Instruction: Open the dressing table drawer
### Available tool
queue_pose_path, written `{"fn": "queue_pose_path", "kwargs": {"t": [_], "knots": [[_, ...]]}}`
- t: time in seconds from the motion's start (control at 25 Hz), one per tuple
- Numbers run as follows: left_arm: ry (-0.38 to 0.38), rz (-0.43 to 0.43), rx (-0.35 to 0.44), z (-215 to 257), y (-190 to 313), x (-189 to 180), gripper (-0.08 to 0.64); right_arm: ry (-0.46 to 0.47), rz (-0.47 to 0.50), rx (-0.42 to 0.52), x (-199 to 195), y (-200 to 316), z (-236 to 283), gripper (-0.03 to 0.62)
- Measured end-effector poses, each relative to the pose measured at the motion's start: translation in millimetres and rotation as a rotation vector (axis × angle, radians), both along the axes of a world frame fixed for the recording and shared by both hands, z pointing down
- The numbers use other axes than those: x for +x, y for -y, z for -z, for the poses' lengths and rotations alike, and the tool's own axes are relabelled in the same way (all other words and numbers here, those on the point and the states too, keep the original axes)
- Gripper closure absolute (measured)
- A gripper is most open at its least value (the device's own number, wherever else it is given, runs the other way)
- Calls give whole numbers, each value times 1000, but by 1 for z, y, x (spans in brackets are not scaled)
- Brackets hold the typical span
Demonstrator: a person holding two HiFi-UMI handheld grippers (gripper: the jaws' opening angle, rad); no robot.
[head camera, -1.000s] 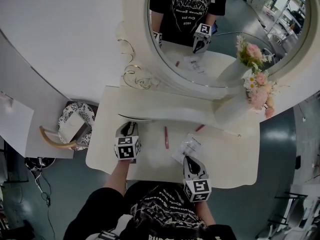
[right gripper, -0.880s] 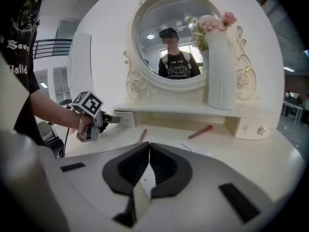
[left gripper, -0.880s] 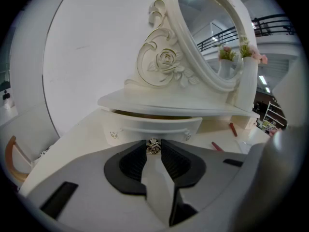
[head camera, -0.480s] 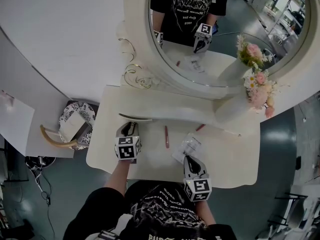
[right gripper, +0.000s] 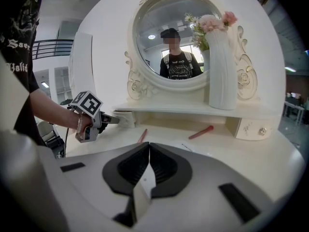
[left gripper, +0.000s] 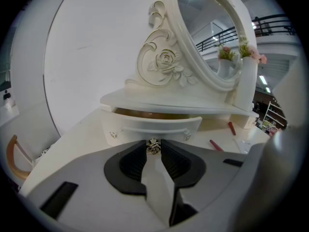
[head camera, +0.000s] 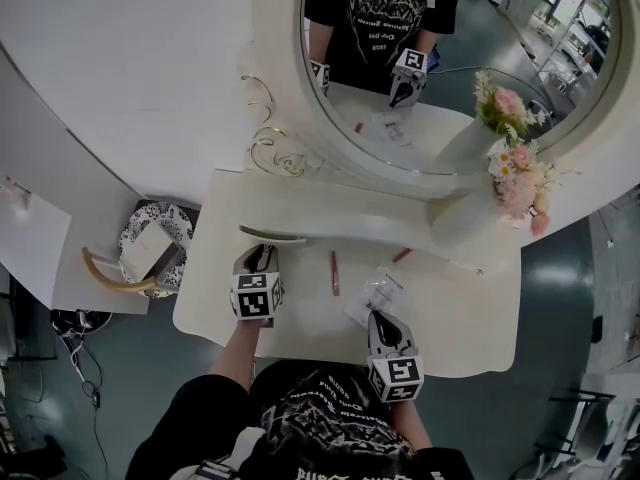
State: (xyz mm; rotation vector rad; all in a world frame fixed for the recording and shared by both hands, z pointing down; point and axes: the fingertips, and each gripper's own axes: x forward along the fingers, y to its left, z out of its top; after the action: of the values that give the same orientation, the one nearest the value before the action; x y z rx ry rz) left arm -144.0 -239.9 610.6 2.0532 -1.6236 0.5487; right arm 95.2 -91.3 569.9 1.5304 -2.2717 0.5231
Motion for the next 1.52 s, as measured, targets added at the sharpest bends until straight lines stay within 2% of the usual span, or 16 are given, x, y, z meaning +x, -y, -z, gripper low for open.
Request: {"fn": "queue_pose_path", "kwargs": {"t": [1.52], "knots": [[6, -2, -6, -1, -12, 0, 457, 20, 27, 6, -1, -5, 1, 580]]}}
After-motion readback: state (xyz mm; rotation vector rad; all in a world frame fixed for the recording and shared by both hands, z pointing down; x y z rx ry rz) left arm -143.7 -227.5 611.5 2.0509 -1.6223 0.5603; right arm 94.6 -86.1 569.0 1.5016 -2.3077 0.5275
